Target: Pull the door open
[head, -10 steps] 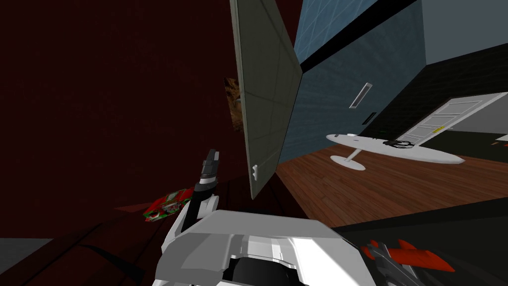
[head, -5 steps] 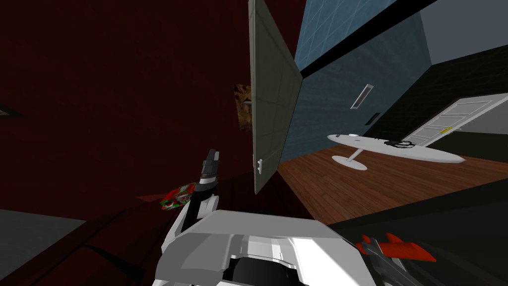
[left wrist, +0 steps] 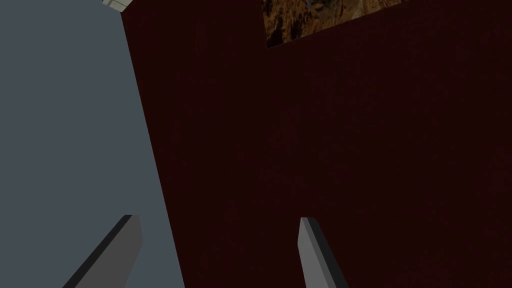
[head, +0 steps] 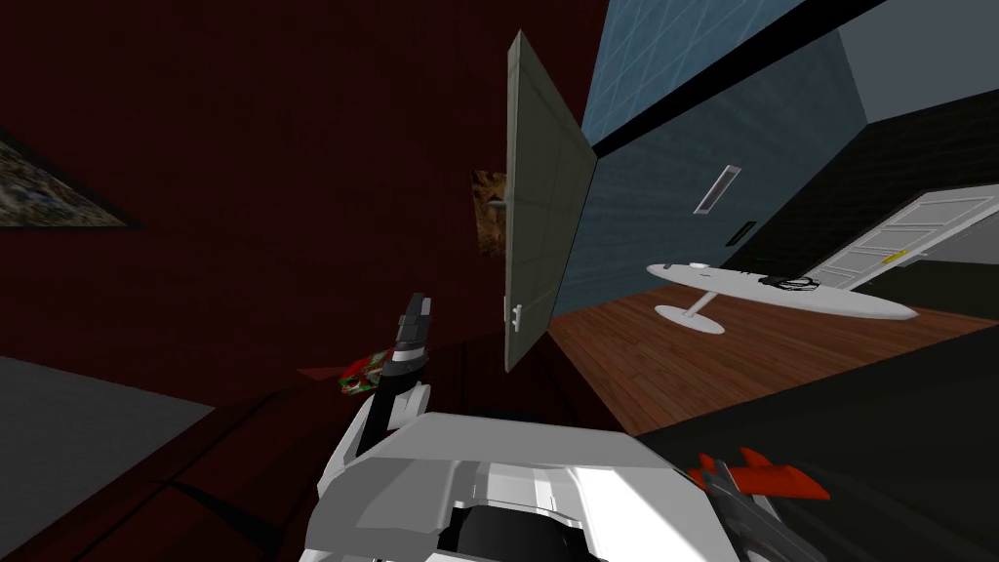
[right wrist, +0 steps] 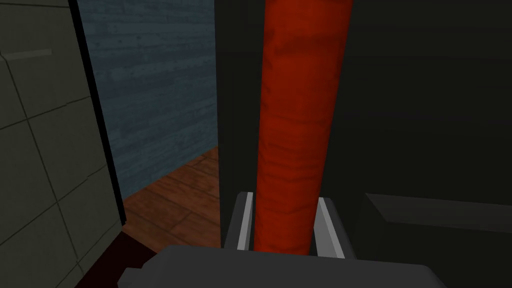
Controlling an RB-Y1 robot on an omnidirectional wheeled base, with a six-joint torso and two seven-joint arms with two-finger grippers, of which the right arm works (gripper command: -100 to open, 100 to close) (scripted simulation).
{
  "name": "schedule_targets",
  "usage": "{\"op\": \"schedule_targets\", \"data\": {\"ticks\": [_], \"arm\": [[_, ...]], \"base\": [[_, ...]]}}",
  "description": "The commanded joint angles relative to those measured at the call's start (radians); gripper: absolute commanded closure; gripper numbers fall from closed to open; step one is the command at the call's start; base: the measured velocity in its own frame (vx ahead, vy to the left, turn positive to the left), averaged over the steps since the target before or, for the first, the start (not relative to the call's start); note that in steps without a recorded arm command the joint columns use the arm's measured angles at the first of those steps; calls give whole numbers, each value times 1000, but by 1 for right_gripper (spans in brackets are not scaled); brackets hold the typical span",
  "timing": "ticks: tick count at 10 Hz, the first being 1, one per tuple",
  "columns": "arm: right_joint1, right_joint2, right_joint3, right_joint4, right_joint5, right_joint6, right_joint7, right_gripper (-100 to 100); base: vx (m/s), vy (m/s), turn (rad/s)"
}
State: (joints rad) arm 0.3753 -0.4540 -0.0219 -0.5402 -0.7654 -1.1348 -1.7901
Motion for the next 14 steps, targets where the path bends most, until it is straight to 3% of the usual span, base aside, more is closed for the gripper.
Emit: {"op": "schedule_targets", "data": {"ticks": [1, 5, 6, 7, 14], "arm": [[1, -5, 21, 12, 18, -27, -18, 100], [23, -14, 69, -6, 58, -66, -43, 100], [5, -14, 64, 19, 54, -66, -46, 100], [14, -14, 87, 17, 72, -86, -55, 100], [52, -29, 167, -4, 137, -166, -86, 100]], "base": [[-183, 90, 47], [-230, 75, 43], [-98, 52, 2], [-168, 18, 38], [-228, 45, 37]]}}
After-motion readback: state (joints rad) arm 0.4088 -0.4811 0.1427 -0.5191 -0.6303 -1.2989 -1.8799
